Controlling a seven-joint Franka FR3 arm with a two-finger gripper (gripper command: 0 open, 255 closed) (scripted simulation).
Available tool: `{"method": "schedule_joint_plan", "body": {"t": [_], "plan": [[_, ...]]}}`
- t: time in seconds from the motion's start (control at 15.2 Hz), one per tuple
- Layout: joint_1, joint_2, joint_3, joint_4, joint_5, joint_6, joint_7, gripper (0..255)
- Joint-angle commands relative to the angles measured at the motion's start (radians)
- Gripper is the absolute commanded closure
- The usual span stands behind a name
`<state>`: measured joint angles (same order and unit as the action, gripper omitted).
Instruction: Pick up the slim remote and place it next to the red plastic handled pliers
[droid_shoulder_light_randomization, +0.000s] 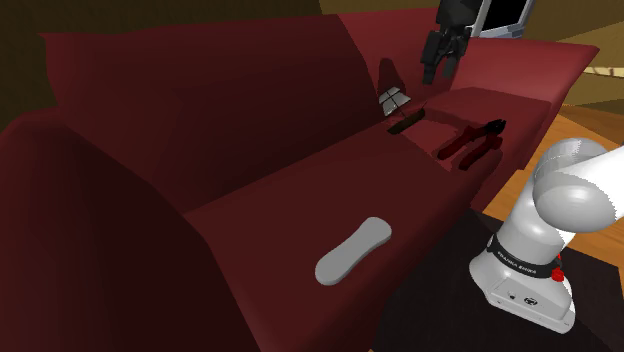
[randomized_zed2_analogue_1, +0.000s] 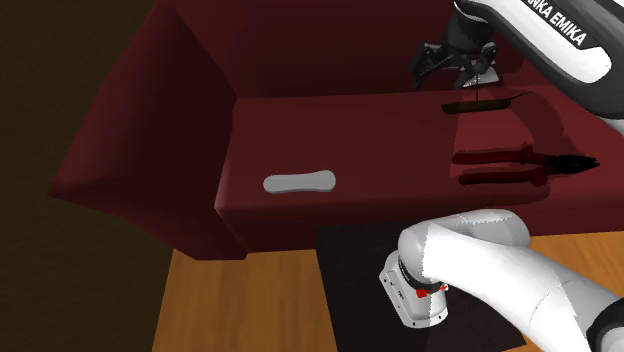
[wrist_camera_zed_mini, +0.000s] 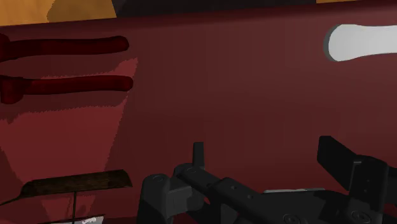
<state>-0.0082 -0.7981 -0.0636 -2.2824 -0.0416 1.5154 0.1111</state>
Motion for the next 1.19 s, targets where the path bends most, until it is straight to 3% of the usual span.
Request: {"method": "schedule_joint_plan", "body": {"t": [0.0,0.53,1.12], "plan": [[0.0,0.0,0.0,0.0,0.0,0.0,0.0,0],[-0.067,-0.215,0.203,-0.259,0.154,0.053,0.418,0],[-0.094,-0.309,0.518,-0.407,0.425,0.141,0.91,0]]}}
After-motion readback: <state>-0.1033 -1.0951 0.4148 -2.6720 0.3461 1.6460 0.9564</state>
